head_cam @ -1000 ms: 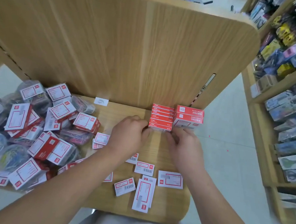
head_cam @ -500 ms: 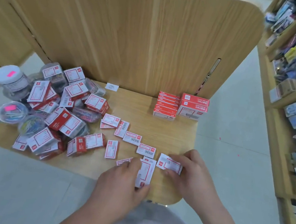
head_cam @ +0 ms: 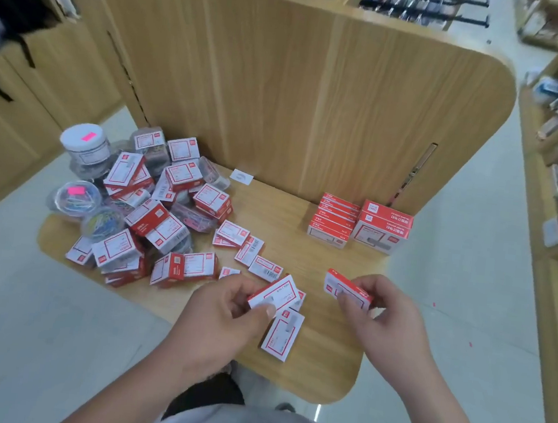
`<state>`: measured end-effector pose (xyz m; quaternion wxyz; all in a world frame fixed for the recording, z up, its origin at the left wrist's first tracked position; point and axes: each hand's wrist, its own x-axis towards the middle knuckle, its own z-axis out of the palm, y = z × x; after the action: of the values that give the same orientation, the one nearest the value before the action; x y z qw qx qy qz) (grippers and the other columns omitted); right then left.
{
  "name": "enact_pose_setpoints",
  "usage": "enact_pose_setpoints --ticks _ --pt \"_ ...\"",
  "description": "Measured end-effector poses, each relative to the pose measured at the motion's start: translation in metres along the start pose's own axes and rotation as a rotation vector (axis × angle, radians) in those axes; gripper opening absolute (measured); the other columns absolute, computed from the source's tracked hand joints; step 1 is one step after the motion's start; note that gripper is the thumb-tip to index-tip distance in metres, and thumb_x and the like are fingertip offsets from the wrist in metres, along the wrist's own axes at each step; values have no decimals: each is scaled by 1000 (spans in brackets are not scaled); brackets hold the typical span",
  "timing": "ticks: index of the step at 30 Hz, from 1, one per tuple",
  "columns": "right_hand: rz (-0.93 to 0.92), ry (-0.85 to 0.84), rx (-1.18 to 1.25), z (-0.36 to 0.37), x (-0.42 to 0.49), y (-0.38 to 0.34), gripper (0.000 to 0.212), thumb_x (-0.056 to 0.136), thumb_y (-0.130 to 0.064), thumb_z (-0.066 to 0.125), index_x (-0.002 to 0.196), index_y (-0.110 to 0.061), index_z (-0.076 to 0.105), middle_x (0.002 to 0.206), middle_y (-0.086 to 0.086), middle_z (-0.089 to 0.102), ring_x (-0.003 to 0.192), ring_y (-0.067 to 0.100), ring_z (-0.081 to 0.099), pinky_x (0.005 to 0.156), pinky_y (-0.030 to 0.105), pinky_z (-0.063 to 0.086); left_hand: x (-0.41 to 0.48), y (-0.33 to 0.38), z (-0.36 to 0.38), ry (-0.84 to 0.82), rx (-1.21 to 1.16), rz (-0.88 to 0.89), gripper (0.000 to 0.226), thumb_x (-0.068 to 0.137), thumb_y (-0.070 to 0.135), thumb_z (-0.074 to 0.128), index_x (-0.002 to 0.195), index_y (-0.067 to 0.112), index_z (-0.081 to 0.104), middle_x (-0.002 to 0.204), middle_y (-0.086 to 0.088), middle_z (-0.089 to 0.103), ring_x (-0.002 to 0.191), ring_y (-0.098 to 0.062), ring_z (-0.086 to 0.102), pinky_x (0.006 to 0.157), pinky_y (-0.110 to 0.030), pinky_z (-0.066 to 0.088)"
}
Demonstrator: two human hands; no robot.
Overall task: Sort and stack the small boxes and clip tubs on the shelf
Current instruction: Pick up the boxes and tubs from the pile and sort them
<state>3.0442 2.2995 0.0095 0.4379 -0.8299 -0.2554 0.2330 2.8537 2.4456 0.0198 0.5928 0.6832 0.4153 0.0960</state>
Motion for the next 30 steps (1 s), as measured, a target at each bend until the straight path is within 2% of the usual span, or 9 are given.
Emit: enact_pose_setpoints --ticks 2,4,6,10,14,20,22,25,30 --pt "-13 -7 42 -1 2 -9 15 89 -18 72 84 -29 63 76 -9 69 65 15 61 55 22 48 4 8 -5 -22 -40 -19 8 92 16 74 98 22 74 88 1 79 82 -22 76 73 -33 61" --pt "6 -18 104 0 6 -16 17 89 -17 73 85 -31 63 79 -6 71 68 22 67 63 38 59 10 13 -9 -35 -62 -28 10 92 12 73 100 19 72 86 -4 78 78 -25 75 71 -36 63" --pt "27 9 171 5 9 -23 20 87 -10 74 89 -30 68 83 -5 75 76 22 71 75 50 60 16 17 -15 -59 -95 -29 14 93 7 71 104 16 71 84 -8 77 75 -26 74 67 -32 62" --pt "63 106 245 14 13 -37 21 85 -6 76 95 -24 72 89 -6 78 82 16 73 81 52 60 30 24 -28 -126 -106 -40 24 94 2 68 110 19 70 91 -4 78 78 -22 76 69 -27 60" --pt "83 134 293 20 18 -43 20 91 -12 69 96 -30 75 89 -2 78 86 26 72 81 53 60 45 27 -38 -150 -180 -45 24 93 -3 67 109 14 71 82 -5 76 68 -14 70 63 -21 55" --pt "143 71 457 23 25 -53 26 96 -3 61 113 -21 70 98 0 75 94 27 72 72 39 64 64 31 -45 -180 -193 -38 20 93 -3 66 102 13 75 79 -4 75 65 -14 64 61 -24 52" --pt "111 76 328 25 31 -54 37 92 2 62 108 -31 71 90 -9 75 86 20 71 70 32 63 68 32 -47 -196 -191 -36 19 93 -2 66 101 13 75 82 -5 76 67 -14 65 62 -25 53" --pt "27 161 -35 30 44 -50 37 85 -1 69 101 -34 71 74 -21 70 72 -4 64 64 9 50 73 31 -47 -211 -177 -32 19 93 -3 66 101 12 73 79 -3 75 67 -14 65 63 -24 52" --pt "-20 203 -212 50 59 -31 34 85 -4 73 108 -28 75 87 -29 62 82 -14 57 69 6 45 77 28 -49 -172 -122 -63 22 94 1 65 106 19 71 80 -5 72 62 -12 61 62 -29 51"
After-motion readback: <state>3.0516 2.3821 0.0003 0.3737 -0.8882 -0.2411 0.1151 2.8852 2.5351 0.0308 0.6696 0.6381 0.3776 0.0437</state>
